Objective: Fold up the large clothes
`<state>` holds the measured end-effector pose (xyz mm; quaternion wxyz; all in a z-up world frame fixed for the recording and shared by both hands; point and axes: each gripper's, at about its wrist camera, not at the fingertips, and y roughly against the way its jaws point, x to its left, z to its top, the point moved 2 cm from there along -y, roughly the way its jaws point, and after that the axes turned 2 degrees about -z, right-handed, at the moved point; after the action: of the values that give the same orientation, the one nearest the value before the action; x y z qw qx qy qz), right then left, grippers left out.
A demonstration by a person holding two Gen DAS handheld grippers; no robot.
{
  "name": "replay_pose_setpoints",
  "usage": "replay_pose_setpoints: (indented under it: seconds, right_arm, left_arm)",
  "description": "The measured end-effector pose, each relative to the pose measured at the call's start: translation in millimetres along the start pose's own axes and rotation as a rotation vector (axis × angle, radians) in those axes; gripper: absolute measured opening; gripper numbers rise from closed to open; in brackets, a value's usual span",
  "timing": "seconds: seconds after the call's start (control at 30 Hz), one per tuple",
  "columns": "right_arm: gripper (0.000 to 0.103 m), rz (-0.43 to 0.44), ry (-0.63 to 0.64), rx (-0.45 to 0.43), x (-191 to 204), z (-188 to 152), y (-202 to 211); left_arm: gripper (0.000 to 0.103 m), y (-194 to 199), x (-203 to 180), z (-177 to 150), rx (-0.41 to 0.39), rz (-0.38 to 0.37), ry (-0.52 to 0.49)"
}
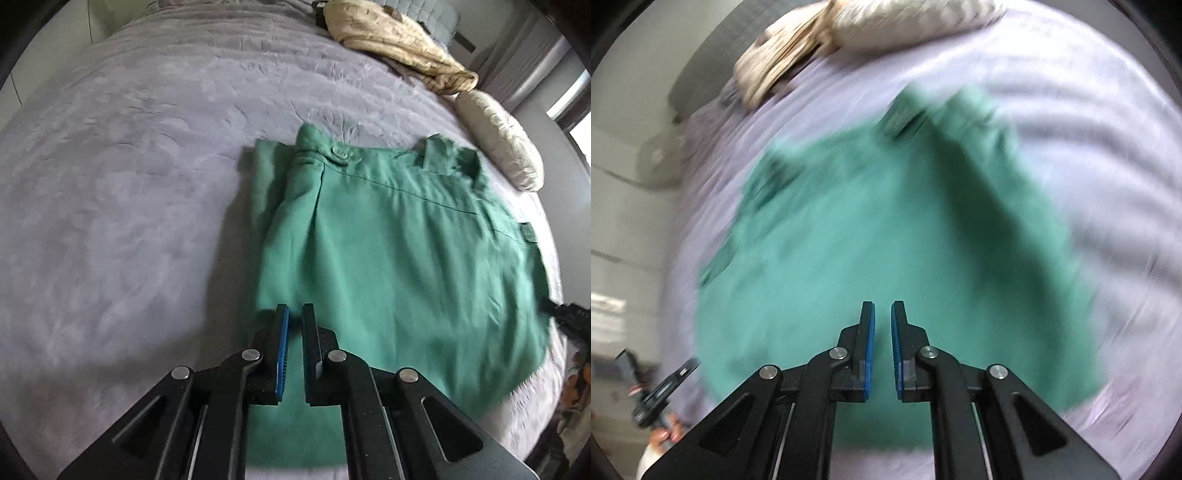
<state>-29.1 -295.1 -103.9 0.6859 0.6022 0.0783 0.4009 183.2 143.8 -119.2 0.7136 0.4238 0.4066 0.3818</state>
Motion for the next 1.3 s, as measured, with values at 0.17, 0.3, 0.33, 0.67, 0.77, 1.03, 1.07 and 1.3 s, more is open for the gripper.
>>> replay_pose_setpoints:
  seconds: [0.17, 0.3, 0.33, 0.67, 0.77, 1.03, 1.07, 1.3]
  right_arm:
    - [0.009, -0.078, -0.075, -0.011, -52, 29, -24]
    - [0.004, 0.005, -0.176, -0.021, -86, 25, -17]
    - [0.004, 0.008, -0.185, -0.02, -86, 22, -17]
    - [0.009, 0.035, -0.119, -0.006, -47, -15, 22]
    - [0.014, 0.072, -0.098, 0.037, -31, -36, 26]
    - [0.075, 0.164, -0.075, 0.136, 10, -84, 14]
    - [0.075, 0.171, -0.076, 0.145, 13, -88, 12]
    - [0.077, 0.276, -0.095, 0.223, 43, -115, 1]
  left_arm:
    - [0.006, -34, 0, 2, 0.025, 0.062, 0.02]
    - [0.006, -28, 2, 3, 0.03, 0.069, 0.01]
    - [0.006, -23, 4, 2, 0.032, 0.076, 0.007]
    - [0.006, 12, -9, -12, 0.02, 0.17, -0.026]
    - [0.006, 12, -12, -19, 0.037, 0.179, -0.018]
    - [0.103, 18, -12, -32, -0.007, 0.229, 0.012]
    - [0.103, 16, -12, -32, 0.004, 0.223, 0.009]
    - [0.103, -1, 5, -32, 0.074, 0.202, 0.091]
